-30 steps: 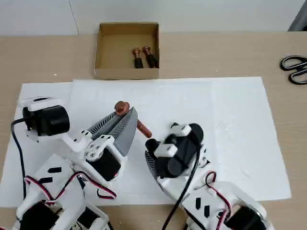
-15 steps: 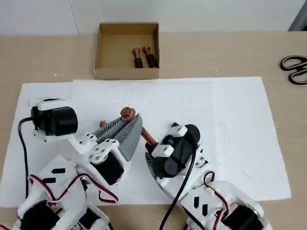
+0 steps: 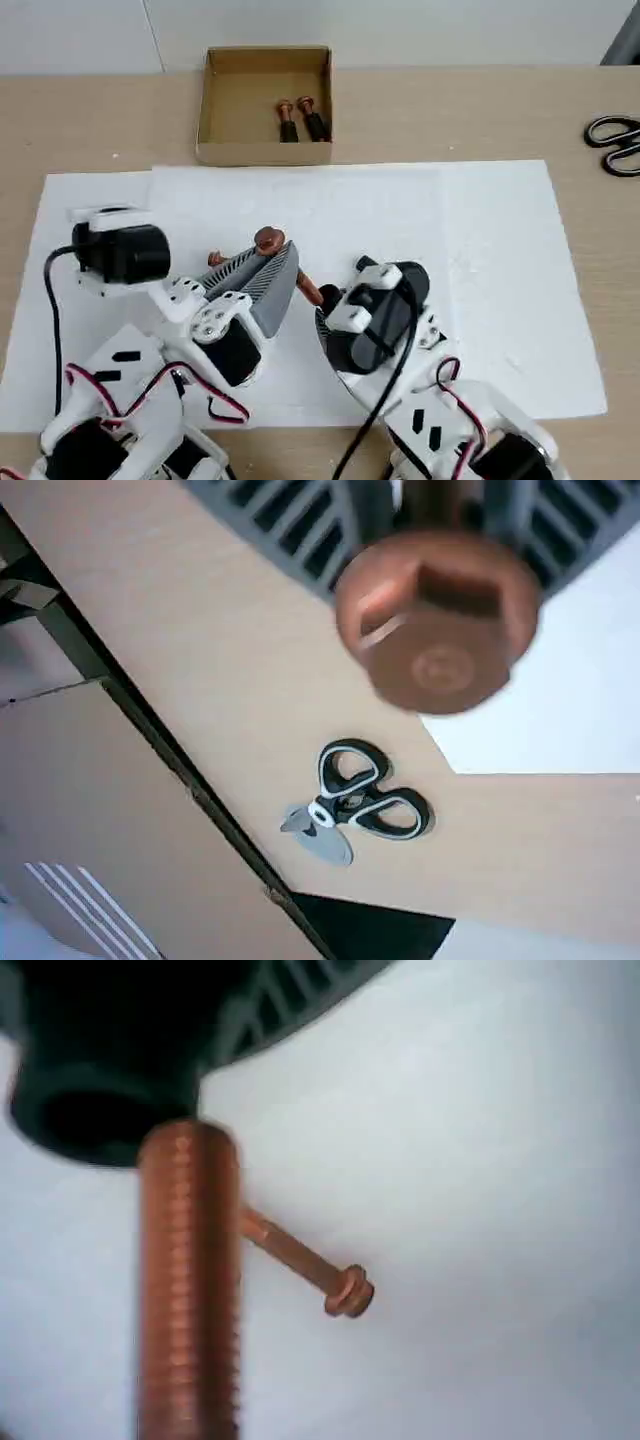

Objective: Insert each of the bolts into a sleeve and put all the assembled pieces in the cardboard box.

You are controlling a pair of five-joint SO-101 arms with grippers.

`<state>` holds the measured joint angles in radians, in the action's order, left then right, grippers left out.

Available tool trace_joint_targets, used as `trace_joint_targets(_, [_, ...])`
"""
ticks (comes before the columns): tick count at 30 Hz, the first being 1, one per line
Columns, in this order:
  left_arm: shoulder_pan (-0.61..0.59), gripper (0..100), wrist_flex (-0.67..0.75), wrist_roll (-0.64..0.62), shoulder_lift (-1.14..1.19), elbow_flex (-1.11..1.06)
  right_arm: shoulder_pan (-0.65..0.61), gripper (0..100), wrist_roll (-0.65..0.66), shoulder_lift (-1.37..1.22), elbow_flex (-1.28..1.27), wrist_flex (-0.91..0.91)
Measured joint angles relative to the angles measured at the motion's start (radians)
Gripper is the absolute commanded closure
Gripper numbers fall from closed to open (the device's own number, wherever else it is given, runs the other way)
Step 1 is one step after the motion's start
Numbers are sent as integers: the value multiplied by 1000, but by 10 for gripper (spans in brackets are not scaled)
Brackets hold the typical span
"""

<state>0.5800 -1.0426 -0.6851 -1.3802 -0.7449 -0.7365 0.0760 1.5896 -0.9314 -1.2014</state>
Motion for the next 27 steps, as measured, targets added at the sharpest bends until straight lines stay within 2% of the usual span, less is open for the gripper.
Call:
trace_joint_targets(23, [3, 994, 25, 0, 0, -40, -58, 995, 0, 12, -2, -2])
trace_joint_targets(27, [46, 994, -12, 5, 3, -44, -63, 995, 0, 12, 0, -2])
